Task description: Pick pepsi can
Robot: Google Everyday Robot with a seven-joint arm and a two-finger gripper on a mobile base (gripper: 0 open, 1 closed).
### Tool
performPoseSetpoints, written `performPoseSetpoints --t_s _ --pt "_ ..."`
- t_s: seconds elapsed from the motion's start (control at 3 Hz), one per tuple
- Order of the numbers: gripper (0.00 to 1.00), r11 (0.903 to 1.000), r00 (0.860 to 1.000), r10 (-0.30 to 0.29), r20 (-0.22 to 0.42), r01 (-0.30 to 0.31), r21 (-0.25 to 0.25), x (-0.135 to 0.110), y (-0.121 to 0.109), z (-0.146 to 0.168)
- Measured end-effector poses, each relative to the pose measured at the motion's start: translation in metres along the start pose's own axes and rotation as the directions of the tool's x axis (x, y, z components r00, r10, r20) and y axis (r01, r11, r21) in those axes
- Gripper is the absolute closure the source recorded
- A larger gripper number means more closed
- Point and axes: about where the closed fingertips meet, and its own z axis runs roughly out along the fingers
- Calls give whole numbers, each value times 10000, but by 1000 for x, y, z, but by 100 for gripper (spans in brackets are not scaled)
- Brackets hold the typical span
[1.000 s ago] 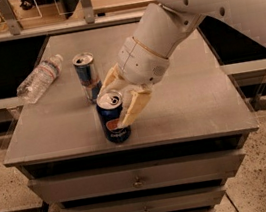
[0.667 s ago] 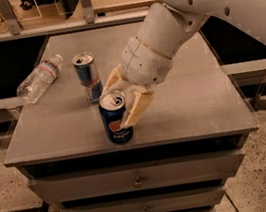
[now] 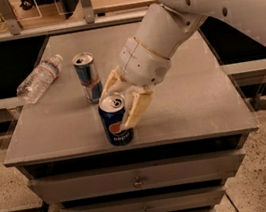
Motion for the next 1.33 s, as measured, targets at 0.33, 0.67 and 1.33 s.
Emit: performPoseSetpoints --t_s 0.33,0.67,1.33 --pt "100 10000 10000 -1 0 1 0 0 0 0" --pt "100 9995 9996 -200 -180 205 236 -12 1 -14" --pt "100 9950 9922 -319 -1208 430 902 -55 14 -79"
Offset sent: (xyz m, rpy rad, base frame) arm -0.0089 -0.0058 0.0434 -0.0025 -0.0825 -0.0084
